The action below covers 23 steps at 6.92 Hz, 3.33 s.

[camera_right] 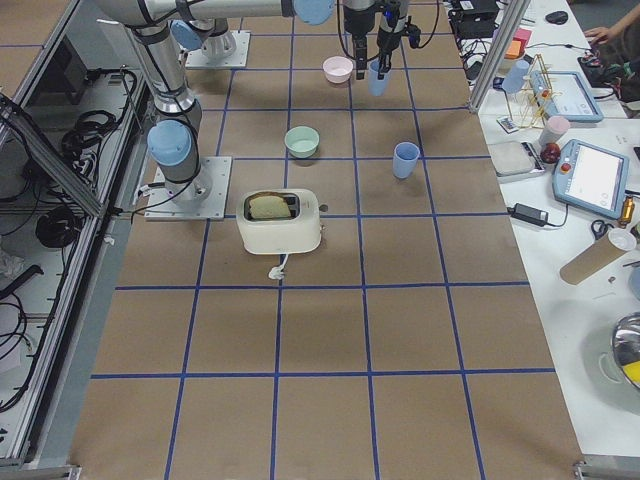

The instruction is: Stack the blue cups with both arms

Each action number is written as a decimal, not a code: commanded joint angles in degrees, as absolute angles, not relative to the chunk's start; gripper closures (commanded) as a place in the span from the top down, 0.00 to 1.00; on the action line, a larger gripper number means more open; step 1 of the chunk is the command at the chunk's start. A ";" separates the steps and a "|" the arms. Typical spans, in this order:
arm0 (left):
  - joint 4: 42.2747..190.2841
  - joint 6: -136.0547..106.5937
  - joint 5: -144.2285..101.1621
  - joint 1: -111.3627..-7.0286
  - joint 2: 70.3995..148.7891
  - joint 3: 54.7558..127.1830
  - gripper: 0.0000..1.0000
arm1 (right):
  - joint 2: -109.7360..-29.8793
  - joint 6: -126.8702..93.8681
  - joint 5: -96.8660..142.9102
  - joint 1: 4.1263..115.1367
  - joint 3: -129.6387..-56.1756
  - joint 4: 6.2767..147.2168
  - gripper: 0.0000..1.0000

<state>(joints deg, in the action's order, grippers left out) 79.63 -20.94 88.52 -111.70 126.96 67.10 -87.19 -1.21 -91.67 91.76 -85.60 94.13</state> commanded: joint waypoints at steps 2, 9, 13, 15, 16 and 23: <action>79.54 -22.15 88.33 -113.73 124.80 74.34 0.11 | -87.28 -1.14 -91.67 91.76 -85.61 94.13 1.00; 100.00 -8.04 87.36 -108.30 109.81 68.38 1.00 | -87.01 -0.53 -91.58 91.41 -86.04 94.04 1.00; 91.54 -2.91 88.59 -99.94 96.17 83.63 1.00 | -76.85 2.44 -91.76 86.78 -80.09 96.50 1.00; 80.63 -1.93 88.59 -97.57 94.14 89.36 1.00 | -67.19 9.11 -91.67 81.14 -74.99 98.34 1.00; 80.60 -1.85 88.59 -97.04 93.35 89.99 1.00 | -64.19 10.62 -91.67 80.60 -75.14 103.83 1.00; 81.30 -1.93 88.86 -96.94 92.64 90.26 1.00 | -56.43 10.72 -86.96 80.42 -79.19 113.20 0.32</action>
<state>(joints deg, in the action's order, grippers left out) 81.23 -1.91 88.88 -96.87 92.60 90.24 -56.94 10.65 -89.75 80.42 -79.02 112.45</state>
